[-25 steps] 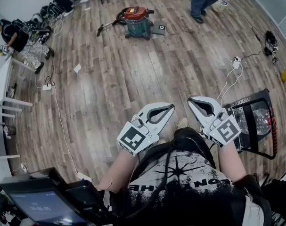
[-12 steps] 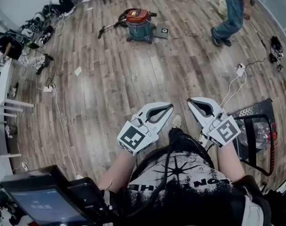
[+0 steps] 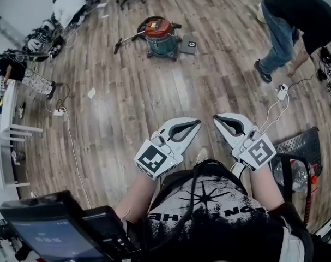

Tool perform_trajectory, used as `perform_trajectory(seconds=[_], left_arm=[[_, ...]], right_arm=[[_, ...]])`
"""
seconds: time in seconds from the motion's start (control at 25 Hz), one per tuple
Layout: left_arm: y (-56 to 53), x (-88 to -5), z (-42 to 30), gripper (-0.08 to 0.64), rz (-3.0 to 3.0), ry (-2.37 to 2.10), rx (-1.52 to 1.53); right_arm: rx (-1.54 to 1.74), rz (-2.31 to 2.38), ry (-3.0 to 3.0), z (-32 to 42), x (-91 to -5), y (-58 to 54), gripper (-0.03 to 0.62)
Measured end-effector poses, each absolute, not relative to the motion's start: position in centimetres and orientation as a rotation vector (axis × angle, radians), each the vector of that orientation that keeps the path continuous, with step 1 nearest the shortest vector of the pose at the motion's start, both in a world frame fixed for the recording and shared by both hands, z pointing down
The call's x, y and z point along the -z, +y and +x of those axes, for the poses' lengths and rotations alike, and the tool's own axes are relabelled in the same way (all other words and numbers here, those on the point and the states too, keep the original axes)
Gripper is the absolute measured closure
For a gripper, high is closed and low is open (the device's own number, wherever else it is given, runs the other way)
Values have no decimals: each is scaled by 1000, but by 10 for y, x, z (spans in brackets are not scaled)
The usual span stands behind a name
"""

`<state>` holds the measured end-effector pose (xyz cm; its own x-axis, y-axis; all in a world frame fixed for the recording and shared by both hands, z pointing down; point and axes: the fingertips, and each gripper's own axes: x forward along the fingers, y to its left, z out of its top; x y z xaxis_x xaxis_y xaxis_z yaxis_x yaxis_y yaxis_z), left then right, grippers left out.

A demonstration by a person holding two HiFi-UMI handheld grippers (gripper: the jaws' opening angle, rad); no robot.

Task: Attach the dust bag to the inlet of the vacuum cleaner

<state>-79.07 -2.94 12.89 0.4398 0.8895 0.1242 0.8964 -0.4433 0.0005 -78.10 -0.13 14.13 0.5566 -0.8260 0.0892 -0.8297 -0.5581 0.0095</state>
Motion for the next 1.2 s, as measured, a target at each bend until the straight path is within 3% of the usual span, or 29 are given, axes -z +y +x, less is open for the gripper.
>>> perform_trajectory(seconds=[0.6,1.2], left_arm=[[0,-133,-687,561,-2575,-1748,175],[-20,-129,-511,561,-2311,-2040,110]], right_arm=[[-164,2768,-1335,-678,-144,29,584],[-119,2902,-989,-507,-133,6,584]])
